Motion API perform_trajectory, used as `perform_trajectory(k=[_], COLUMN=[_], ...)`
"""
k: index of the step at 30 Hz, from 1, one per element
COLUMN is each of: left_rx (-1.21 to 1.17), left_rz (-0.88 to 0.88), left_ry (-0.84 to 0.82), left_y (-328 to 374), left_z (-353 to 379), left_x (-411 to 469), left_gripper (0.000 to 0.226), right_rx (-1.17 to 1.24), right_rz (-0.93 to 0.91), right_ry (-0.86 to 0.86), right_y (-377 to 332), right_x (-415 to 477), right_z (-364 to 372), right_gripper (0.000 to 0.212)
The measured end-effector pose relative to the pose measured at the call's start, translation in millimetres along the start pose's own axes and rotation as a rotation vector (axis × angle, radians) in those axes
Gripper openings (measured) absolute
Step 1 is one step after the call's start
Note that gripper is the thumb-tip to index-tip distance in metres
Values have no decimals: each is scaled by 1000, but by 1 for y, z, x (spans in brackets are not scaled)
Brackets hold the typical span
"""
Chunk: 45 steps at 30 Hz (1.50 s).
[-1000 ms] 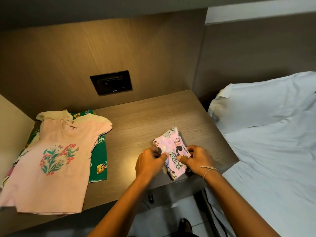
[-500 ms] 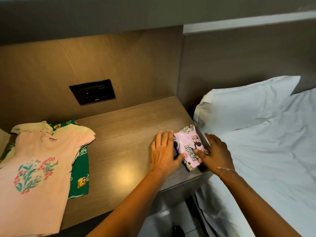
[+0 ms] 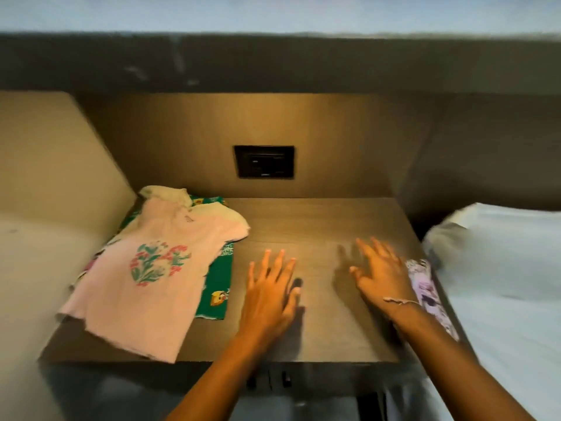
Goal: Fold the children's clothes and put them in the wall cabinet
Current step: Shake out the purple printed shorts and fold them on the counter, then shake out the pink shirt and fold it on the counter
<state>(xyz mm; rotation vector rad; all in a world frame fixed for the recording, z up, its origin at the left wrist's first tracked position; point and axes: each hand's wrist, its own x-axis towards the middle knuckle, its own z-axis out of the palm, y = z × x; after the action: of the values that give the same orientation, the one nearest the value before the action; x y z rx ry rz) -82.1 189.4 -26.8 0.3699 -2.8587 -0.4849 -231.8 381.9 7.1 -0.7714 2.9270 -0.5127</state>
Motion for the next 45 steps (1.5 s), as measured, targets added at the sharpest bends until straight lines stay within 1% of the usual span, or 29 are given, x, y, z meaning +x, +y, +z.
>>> perform_trajectory(k=[2, 4, 6, 7, 9, 10, 12, 14, 16, 18, 20, 23, 26, 30, 32, 34, 36, 38, 40, 42, 44, 45], left_rx=[22, 20, 41, 61, 61, 45, 21, -4, -45, -110, -213, -335, -347, -321, -303, -295, -316, -307, -284, -304, -359, -385], left_rz=[-189, -373, -511, -557, -602, -585, -531, -515, -537, -569, -603, -668, -688, -703, -705, -671, -612, -521, -443, -376, -301, -266], left_ry=[125, 232, 224, 185, 99, 93, 149, 225, 285, 314, 340, 410, 508, 578, 609, 659, 760, 901, 1004, 1064, 1103, 1093], left_y=[-52, -97, -125, -134, -145, -147, -157, -164, -171, -180, -188, -194, -201, -207, -205, -198, -187, -173, -158, -143, -130, -125], left_z=[-30, -52, -60, -61, -59, -56, -52, -53, -59, -65, -74, -89, -100, -113, -122, -137, -158, -179, -200, -217, -230, -235], left_x=[-31, -63, -91, -104, -128, -137, -154, -161, -162, -163, -164, -162, -154, -142, -136, -128, -115, -103, -95, -89, -84, -82], left_gripper=[56, 54, 51, 50, 50, 49, 39, 24, 14, 15, 19, 19, 18, 16, 17, 20, 27, 23, 20, 19, 13, 14], right_rx=[39, 11, -23, -39, -95, -141, -193, -185, -134, -62, 68, 279, 341, 409, 444, 529, 623, 686, 786, 893, 930, 936], right_rz=[-192, -371, -522, -575, -610, -603, -567, -559, -541, -501, -428, -363, -360, -331, -336, -349, -380, -434, -477, -509, -560, -576], right_ry=[-98, -180, -190, -194, -228, -265, -338, -306, -263, -274, -311, -268, -241, -262, -207, -52, 122, 230, 267, 287, 341, 364], right_y=[-64, -127, -177, -197, -224, -229, -238, -244, -251, -257, -257, -249, -246, -248, -252, -257, -264, -269, -270, -260, -240, -228], right_x=[28, 53, 79, 92, 117, 128, 140, 141, 137, 135, 136, 141, 141, 140, 135, 128, 123, 116, 107, 95, 82, 76], right_z=[20, 43, 62, 70, 83, 87, 101, 115, 124, 128, 125, 117, 112, 104, 93, 76, 53, 26, 0, -28, -56, -69], right_gripper=[64, 63, 57, 52, 42, 37, 34, 32, 30, 28, 24, 22, 22, 24, 23, 21, 19, 17, 16, 15, 17, 18])
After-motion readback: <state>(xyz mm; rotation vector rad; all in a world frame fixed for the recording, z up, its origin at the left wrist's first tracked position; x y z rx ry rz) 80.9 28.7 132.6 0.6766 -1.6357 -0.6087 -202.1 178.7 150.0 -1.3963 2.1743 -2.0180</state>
